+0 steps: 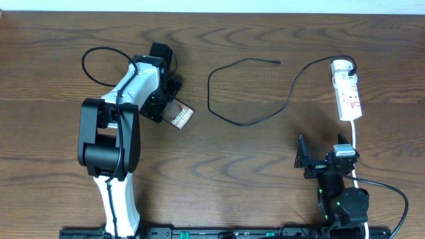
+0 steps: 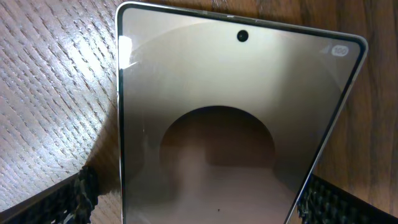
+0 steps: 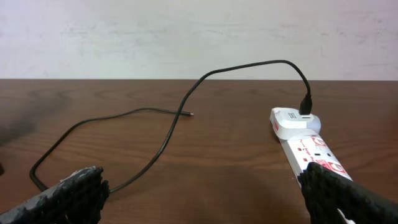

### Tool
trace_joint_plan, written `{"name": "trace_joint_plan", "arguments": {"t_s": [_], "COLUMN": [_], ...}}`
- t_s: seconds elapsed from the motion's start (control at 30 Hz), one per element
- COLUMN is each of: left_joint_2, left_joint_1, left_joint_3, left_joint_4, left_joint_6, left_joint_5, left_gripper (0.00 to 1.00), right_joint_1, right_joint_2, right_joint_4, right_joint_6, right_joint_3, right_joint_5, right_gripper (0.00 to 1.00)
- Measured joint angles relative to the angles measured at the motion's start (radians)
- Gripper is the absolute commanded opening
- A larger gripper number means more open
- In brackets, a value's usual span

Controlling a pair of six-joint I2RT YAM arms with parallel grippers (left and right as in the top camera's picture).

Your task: Plug charger to phone and switch on socket

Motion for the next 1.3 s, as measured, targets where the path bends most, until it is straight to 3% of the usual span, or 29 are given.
{"name": "trace_joint_plan", "arguments": {"t_s": [0.07,0.3,0.5,1.3], "left_joint_2": [0.0,0.002,0.002,-0.001], "left_joint_1": [0.0,0.0,0.0,0.001], "left_joint_3": [0.0,0.001,0.001,0.002], "left_joint_4": [0.0,-0.01,-0.011,-0.011], "left_joint_6": [0.0,0.002,0.004,0.013], "left_joint_5": [0.0,0.001,0.002,0.006], "left_gripper": [1.0,0.8,0.78,0.51], "right_joint_1": [0.0,0.0,0.0,0.0], "right_joint_2": [0.0,0.0,0.0,0.0], "right_joint_4": [0.0,0.0,0.0,0.0], "right_joint_6": [0.0,0.0,0.0,0.0], "right_joint_3": [0.0,0.0,0.0,0.0], "right_joint_5": [0.0,0.0,0.0,0.0], "right_gripper": [0.99,0.99,0.99,0.99]}}
